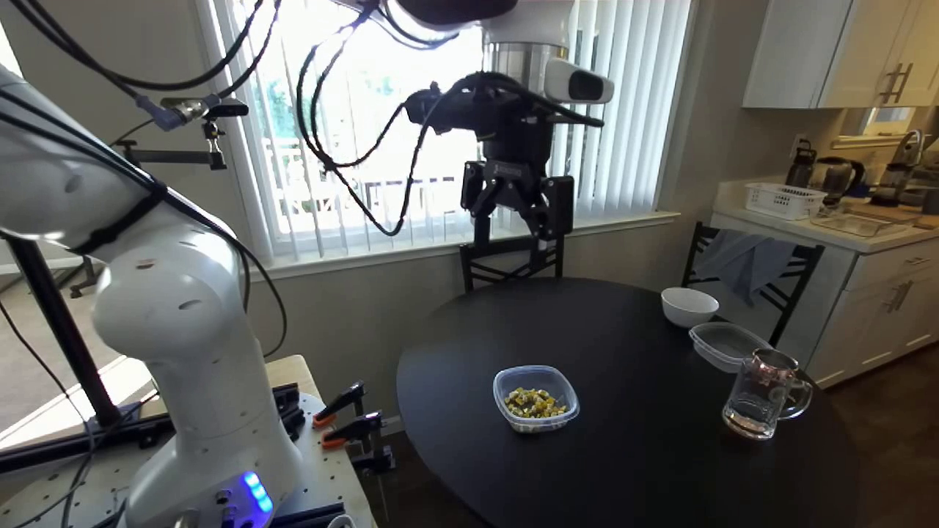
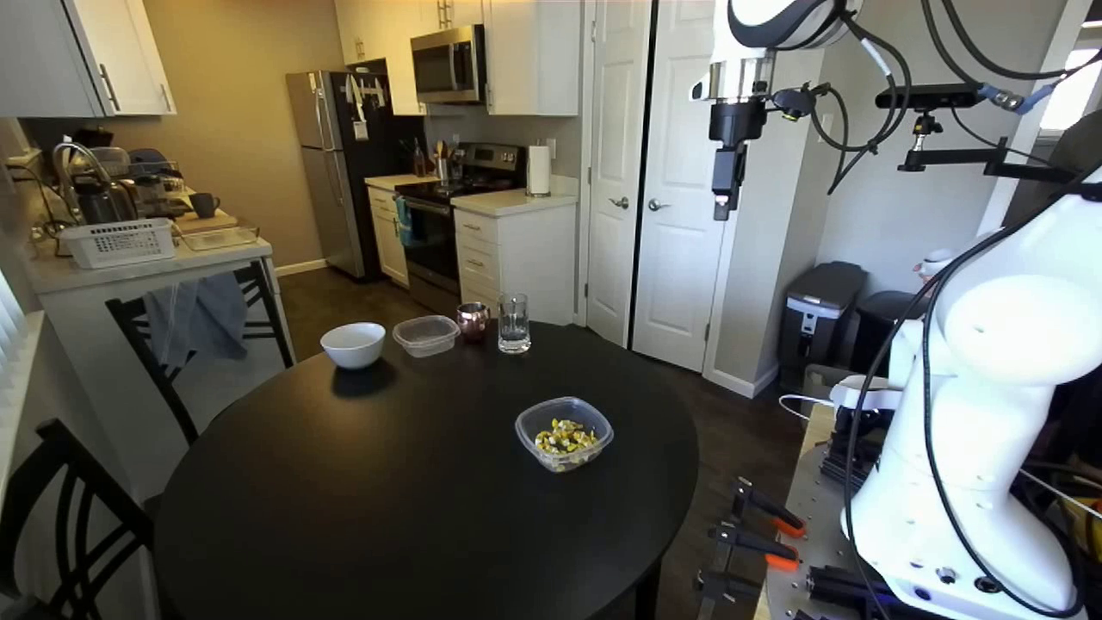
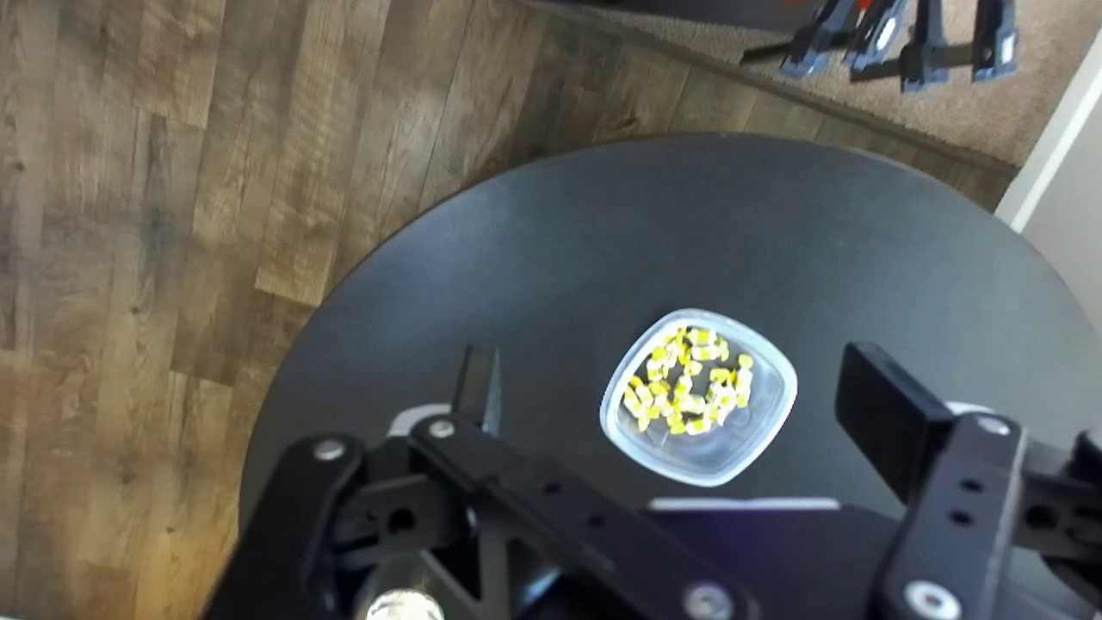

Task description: Pour out the contents from the bowl onto the table

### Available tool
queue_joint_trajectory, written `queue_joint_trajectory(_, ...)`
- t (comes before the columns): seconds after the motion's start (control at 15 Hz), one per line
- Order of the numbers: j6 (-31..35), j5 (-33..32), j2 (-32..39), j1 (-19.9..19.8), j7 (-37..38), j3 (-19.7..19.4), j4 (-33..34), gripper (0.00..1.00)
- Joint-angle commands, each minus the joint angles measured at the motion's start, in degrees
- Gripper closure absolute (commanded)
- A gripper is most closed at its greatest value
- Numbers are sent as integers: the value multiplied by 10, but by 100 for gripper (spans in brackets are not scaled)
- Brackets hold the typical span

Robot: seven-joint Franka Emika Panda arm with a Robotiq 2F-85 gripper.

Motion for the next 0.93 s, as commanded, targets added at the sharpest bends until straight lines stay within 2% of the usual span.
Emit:
queue_joint_trajectory(0.0, 124, 36, 87, 23, 15, 5, 9, 0)
queue_joint_trajectory(0.2, 218, 51, 168, 32, 33, 25, 14, 0)
queue_joint_trajectory(0.33, 255, 51, 221, 30, 53, 40, 20, 0)
queue_joint_trajectory(0.73, 319, 37, 402, 7, 103, 57, 79, 0)
queue_joint_trajectory(0.87, 318, 35, 441, -2, 106, 58, 101, 0)
